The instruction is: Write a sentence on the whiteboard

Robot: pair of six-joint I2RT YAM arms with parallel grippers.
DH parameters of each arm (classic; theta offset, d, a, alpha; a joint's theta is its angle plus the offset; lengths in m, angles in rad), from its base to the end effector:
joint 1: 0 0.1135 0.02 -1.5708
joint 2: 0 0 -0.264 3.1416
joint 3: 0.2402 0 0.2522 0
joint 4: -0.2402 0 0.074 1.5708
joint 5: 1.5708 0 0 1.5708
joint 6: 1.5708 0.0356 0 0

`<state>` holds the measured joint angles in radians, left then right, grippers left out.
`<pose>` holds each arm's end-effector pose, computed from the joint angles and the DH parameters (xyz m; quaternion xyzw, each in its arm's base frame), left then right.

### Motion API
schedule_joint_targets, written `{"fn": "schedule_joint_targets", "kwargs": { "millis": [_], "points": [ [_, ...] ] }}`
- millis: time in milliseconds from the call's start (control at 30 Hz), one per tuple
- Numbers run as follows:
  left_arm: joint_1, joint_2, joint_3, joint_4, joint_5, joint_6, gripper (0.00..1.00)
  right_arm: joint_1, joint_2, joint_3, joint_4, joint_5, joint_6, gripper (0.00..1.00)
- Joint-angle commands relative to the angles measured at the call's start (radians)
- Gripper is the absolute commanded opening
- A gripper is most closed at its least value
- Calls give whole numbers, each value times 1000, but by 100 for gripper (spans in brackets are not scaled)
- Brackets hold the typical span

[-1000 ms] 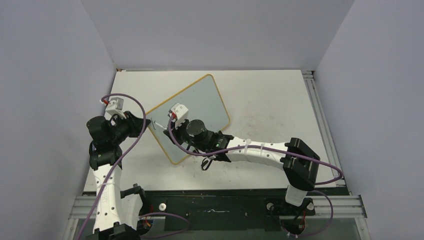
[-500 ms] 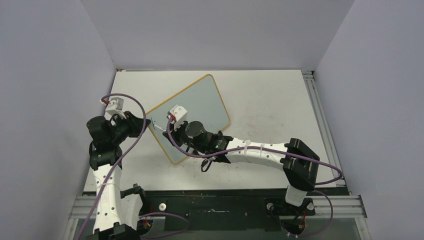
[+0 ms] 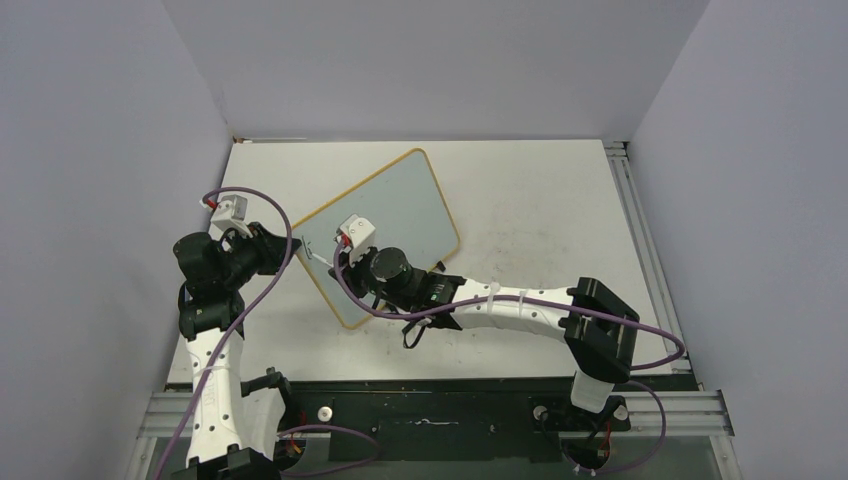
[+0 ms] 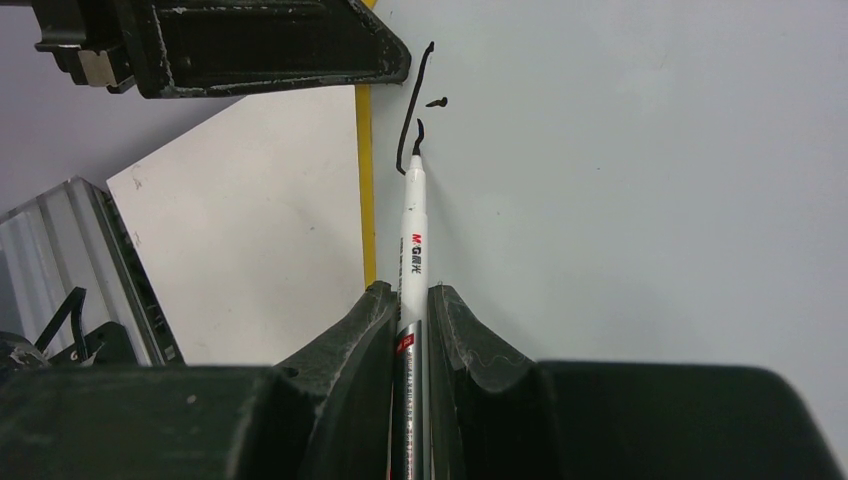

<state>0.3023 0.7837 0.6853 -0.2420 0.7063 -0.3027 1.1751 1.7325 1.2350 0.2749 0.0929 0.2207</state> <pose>0.1768 0.0309 0.3018 -0.0377 0.7909 -0.2826 0.5414 0.1623 0.3799 0.2857 -0.3327 0.7066 0.3729 0.5011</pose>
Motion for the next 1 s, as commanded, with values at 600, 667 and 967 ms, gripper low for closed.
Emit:
{"fn": "schedule_joint_targets", "kwargs": {
  "millis": [600,667,967],
  "points": [
    [-3,-8,44,-10,-23,27,0,4,-113,-64,71,7,-1,5],
    [-3,-8,45,-11,-23,28,0,3,-127,-66,79,6,0,5],
    [-3,-8,45,-11,-21,30,0,-9,-92,-32,79,16,-15,5]
  ]
}}
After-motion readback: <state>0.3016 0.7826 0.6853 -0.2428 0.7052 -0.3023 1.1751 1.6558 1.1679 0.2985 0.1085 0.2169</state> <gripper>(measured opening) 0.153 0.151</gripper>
